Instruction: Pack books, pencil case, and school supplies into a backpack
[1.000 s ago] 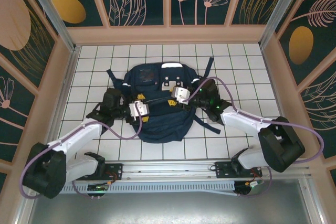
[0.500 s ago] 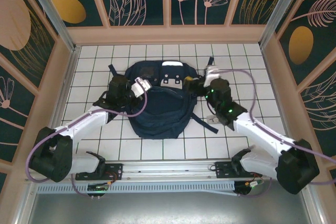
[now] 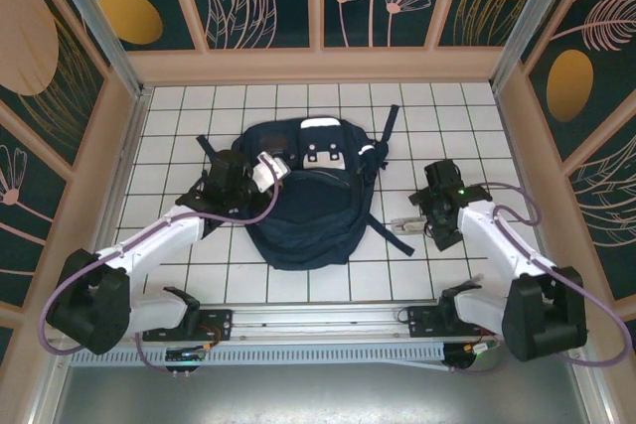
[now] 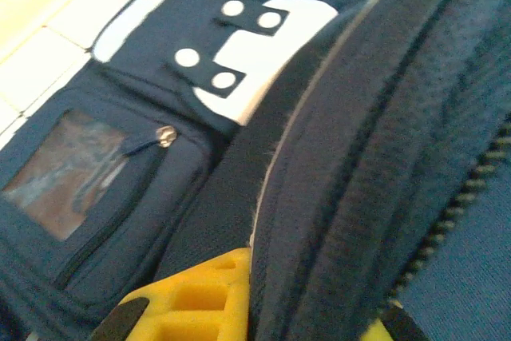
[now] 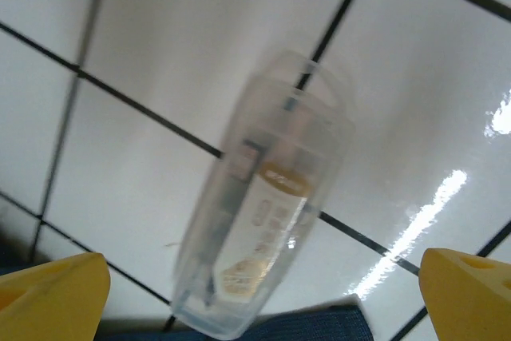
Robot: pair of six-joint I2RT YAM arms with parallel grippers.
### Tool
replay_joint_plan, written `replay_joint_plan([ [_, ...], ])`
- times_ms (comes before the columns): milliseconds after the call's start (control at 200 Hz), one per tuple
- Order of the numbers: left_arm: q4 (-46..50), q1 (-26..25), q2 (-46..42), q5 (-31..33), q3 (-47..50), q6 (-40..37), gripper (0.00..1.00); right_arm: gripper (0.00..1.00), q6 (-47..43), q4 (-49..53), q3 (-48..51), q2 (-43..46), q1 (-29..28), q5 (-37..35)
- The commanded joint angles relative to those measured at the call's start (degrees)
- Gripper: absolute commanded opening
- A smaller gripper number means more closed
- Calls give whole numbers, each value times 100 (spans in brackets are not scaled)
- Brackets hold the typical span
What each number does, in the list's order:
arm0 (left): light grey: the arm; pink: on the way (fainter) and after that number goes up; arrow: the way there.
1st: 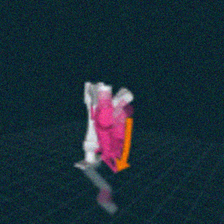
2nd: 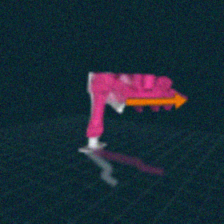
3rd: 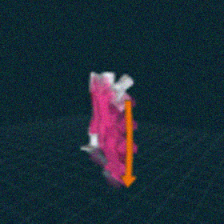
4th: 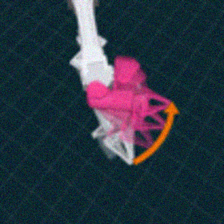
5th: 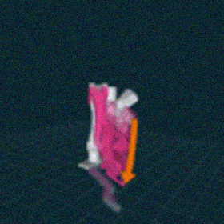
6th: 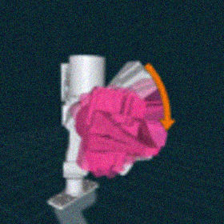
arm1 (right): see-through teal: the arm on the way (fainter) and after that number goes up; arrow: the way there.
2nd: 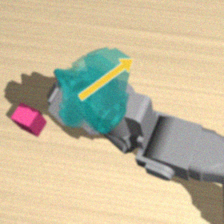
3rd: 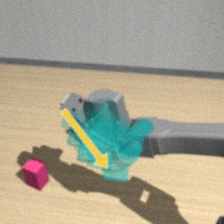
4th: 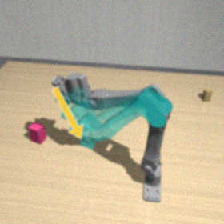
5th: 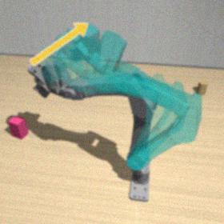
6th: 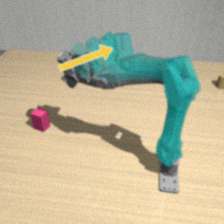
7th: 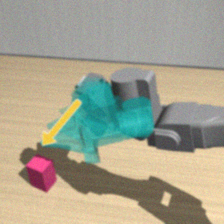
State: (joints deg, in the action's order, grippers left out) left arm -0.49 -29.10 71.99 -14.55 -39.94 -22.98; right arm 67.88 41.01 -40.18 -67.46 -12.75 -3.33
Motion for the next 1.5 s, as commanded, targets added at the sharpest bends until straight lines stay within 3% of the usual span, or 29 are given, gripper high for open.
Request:
replay_joint_plan([
  [0,203,-175,-48,-1250,-206,-46,0,99,2,98,-86,-412,187,576],
  [70,234,-174,45,-2088,-219,-186,0,99,-157,-13,-135,-861,249,676],
  [130,269,-174,124,-2445,-234,-196,0,99,-260,-128,-178,-1269,291,614],
  [170,304,-179,140,-2395,-267,-142,0,98,-318,-208,-212,-1550,323,580],
  [335,361,-172,31,-2145,-368,-22,0,74,-617,-574,-338,-2408,368,870],
  [405,409,-172,0,-1982,-474,56,0,72,-594,-669,-324,-2419,353,871],
  [470,390,-172,-42,-1552,-532,291,0,68,-533,-693,-334,-2288,366,799],
  [611,349,-161,-52,42,-627,907,0,59,-450,-619,-520,-1837,362,598],
  [651,312,-162,-85,633,-616,1184,0,46,-306,-502,-586,-1723,365,533],
  [681,260,-164,-125,1090,-575,1448,0,42,-277,-425,-647,-1663,361,519],
  [751,135,-163,-200,1857,-462,1996,0,41,-309,-375,-758,-1537,362,597],
  [856,246,-157,-166,2367,-471,2491,0,41,-297,-322,-819,-1311,375,695],
  [1061,794,-161,179,1807,-886,2498,0,41,-493,430,-1398,-732,379,-169],
  [1146,740,-161,291,1089,-988,2460,0,40,-866,682,-1789,-521,353,-601],
  [1251,197,-190,236,55,-757,2215,0,38,-2112,256,-2115,-326,15,-985],
  [1356,-300,-192,171,-56,-624,2858,0,38,-2750,145,-2448,-371,-328,-1633],
  [1496,-373,-140,255,449,-690,3798,0,39,-3020,418,-3057,-627,-417,-2851],
])
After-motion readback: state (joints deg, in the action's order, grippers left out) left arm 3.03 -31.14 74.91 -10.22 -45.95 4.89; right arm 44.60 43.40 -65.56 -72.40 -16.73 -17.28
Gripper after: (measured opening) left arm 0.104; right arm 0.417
